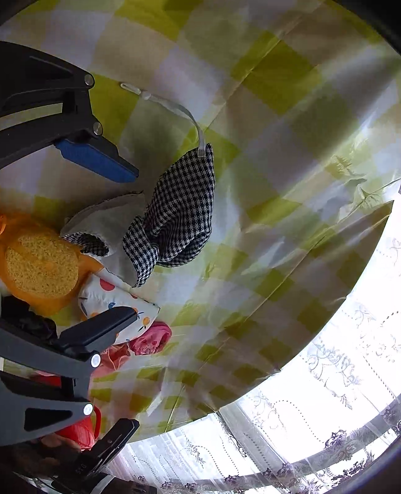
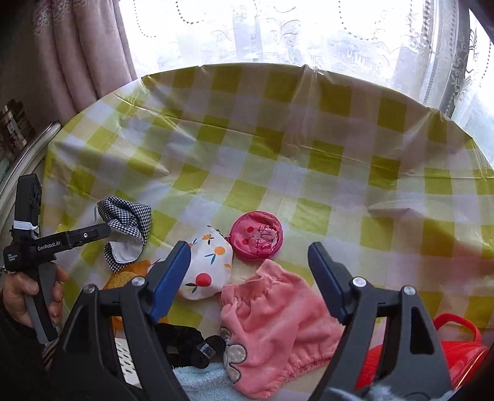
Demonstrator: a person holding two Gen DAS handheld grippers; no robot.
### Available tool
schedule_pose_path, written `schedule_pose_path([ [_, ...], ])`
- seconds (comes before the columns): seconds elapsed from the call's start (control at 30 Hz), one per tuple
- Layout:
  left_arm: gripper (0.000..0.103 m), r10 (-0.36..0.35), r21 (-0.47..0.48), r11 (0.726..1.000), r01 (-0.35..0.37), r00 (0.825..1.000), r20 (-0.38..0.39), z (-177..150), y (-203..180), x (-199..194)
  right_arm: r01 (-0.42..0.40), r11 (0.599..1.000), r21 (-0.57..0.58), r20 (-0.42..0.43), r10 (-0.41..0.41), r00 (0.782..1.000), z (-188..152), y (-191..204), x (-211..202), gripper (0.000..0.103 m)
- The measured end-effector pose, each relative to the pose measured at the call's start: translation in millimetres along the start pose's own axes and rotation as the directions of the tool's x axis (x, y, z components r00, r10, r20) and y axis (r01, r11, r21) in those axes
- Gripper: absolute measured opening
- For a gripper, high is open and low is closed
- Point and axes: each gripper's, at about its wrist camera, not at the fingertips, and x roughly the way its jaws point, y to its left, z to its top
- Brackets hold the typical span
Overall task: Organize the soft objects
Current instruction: 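Grasp the houndstooth bag with the left tool while the right tool grasps the pink round purse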
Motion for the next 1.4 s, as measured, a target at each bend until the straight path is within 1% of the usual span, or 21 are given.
schedule_pose_path([
  [0.1,0.083,0.015,0.002,1.0,-0.014,1.0,-0.015,6.7,1.2,14.9,-0.012,1.0,0.018,-0.066,0.013,0.998,10.1,-2.6,32.1,0.081],
  [0.2,0.083,0.028,0.009,1.0,-0.028,0.999,-0.026,11.6,0.2,26.8,0.003,1.0,0.021,-0.124,0.0,0.992,17.7,-1.2,63.5,0.082],
  [0.37,0.083,0.058,0.063,0.996,-0.055,0.998,-0.04,15.1,-8.1,44.2,0.033,0.999,0.035,-0.186,-0.026,0.982,20.7,-1.8,103.5,0.082],
  [0.5,0.083,0.082,0.103,0.992,-0.077,0.996,-0.045,15.4,-11.5,53.8,0.056,0.998,0.015,-0.221,-0.051,0.974,19.2,1.2,123.6,0.082],
  [0.57,0.078,0.103,0.139,0.986,-0.097,0.994,-0.042,14.4,-15.1,57.1,0.077,0.997,0.002,-0.224,-0.074,0.972,18.5,2.2,127.6,0.084],
  [0.63,0.068,0.125,0.168,0.979,-0.117,0.992,-0.036,13.5,-18.4,59.1,0.091,0.996,0.003,-0.224,-0.088,0.971,17.9,0.8,129.7,0.085],
  [0.67,0.066,0.133,0.185,0.975,-0.124,0.99,-0.036,13.2,-19.6,59.4,0.099,0.995,0.0,-0.224,-0.097,0.97,17.6,0.4,130.8,0.085],
  [0.7,0.06,0.14,0.199,0.971,-0.131,0.989,-0.036,13.2,-21.1,60.3,0.112,0.994,-0.008,-0.228,-0.111,0.967,16.6,0.0,132.5,0.085],
  [0.73,0.051,0.145,0.21,0.968,-0.135,0.989,-0.036,12.9,-22.3,61.0,0.129,0.991,-0.022,-0.234,-0.131,0.963,14.7,0.3,135.0,0.085],
  [0.8,0.043,0.154,0.234,0.962,-0.141,0.987,-0.037,11.7,-25.1,62.3,0.149,0.988,-0.036,-0.24,-0.153,0.959,9.8,-1.9,139.7,0.085],
  [0.83,0.038,0.153,0.24,0.961,-0.14,0.988,-0.035,11.0,-25.7,62.1,0.145,0.989,-0.023,-0.235,-0.146,0.961,8.2,-4.9,139.9,0.085],
  [0.87,0.036,0.153,0.242,0.96,-0.141,0.988,-0.032,10.4,-25.9,61.5,0.125,0.992,0.004,-0.238,-0.121,0.964,6.6,-9.3,139.8,0.085],
  [0.9,0.032,0.155,0.241,0.96,-0.144,0.988,-0.027,10.1,-25.5,60.0,0.124,0.992,0.012,-0.223,-0.119,0.968,5.8,-11.4,137.3,0.084],
  [0.93,0.028,0.156,0.242,0.959,-0.146,0.988,-0.021,10.0,-25.3,58.0,0.135,0.991,0.008,-0.217,-0.13,0.967,4.5,-13.7,134.6,0.075],
  [0.97,0.027,0.155,0.243,0.959,-0.147,0.988,-0.013,9.9,-25.5,55.4,0.135,0.991,0.012,-0.207,-0.129,0.97,4.5,-15.5,131.6,0.07],
  [1.0,0.025,0.154,0.244,0.958,-0.149,0.988,-0.003,9.7,-25.6,52.1,0.126,0.992,0.024,-0.201,-0.119,0.972,4.6,-18.3,129.0,0.053],
  [1.03,0.024,0.154,0.243,0.958,-0.151,0.988,0.007,10.1,-25.7,48.6,0.115,0.992,0.044,-0.199,-0.104,0.975,4.4,-22.3,126.5,0.039],
  [1.1,0.023,0.152,0.242,0.958,-0.154,0.988,0.026,10.2,-26.6,42.1,0.114,0.992,0.059,-0.177,-0.102,0.979,2.9,-26.9,120.5,0.029],
  [1.3,0.022,0.153,0.251,0.954,-0.165,0.986,0.066,7.0,-31.6,26.3,0.112,0.991,0.07,-0.103,-0.105,0.989,-7.9,-29.3,94.5,0.026],
  [1.33,0.021,0.155,0.252,0.953,-0.169,0.985,0.072,5.9,-31.8,23.0,0.11,0.991,0.071,-0.09,-0.103,0.991,-4.0,-30.0,86.5,0.026],
  [1.4,0.021,0.15,0.252,0.953,-0.166,0.985,0.084,3.8,-32.7,15.0,0.109,0.992,0.069,-0.059,-0.105,0.993,-8.7,-27.2,69.5,0.026],
])
